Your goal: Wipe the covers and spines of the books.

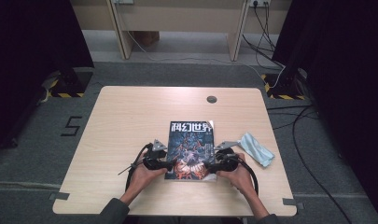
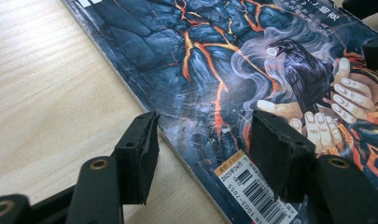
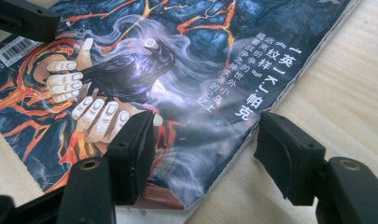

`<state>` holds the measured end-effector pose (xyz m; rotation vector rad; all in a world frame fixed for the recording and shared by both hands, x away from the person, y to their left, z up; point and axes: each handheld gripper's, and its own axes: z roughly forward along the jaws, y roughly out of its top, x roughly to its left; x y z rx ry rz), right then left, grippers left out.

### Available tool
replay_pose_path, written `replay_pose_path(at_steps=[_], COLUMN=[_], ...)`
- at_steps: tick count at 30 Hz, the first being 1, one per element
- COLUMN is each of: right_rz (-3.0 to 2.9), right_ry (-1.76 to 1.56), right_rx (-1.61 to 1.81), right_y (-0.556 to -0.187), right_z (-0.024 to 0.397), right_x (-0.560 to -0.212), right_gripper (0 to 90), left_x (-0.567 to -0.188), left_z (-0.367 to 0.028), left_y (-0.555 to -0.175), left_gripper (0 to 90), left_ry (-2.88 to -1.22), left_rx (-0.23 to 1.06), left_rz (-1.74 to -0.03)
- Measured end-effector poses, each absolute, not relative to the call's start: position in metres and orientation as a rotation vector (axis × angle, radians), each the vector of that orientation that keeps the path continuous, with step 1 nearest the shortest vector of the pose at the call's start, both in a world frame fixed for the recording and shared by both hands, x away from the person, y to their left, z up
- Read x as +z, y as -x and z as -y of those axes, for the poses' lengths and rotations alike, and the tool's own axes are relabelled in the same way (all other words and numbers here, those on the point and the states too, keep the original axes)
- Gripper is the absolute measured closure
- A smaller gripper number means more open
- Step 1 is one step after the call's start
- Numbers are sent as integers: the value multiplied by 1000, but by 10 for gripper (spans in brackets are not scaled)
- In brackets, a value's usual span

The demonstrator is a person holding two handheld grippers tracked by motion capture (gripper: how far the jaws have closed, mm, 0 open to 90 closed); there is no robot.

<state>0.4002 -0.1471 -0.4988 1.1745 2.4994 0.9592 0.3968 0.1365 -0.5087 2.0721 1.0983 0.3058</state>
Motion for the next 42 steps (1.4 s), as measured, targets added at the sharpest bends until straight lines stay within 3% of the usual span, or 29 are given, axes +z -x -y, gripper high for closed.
replay_pose_path(at_steps=[12,19,31,42], right_rz=[-2460,-2323,-2216,-2141], right_ry=[-1227,-1272,-1369,-1400], right_rx=[1017,1048,962,797], right_y=[-398,-401,-410,-413], right_z=[154,183,227,266], right_x=[-488,-467,-466,-471], right_gripper=[299,298,307,501], left_x=[-506,-497,-497,-500], left_z=[-141,-152,-171,-197], left_y=[-393,-382,-359,-342], left_gripper=[347,307,257,247], left_ry=[-2056,-2024,-2032,-2025], left_rx=[286,262,238,231], left_rz=[-1099,-1095,-1084,-1119])
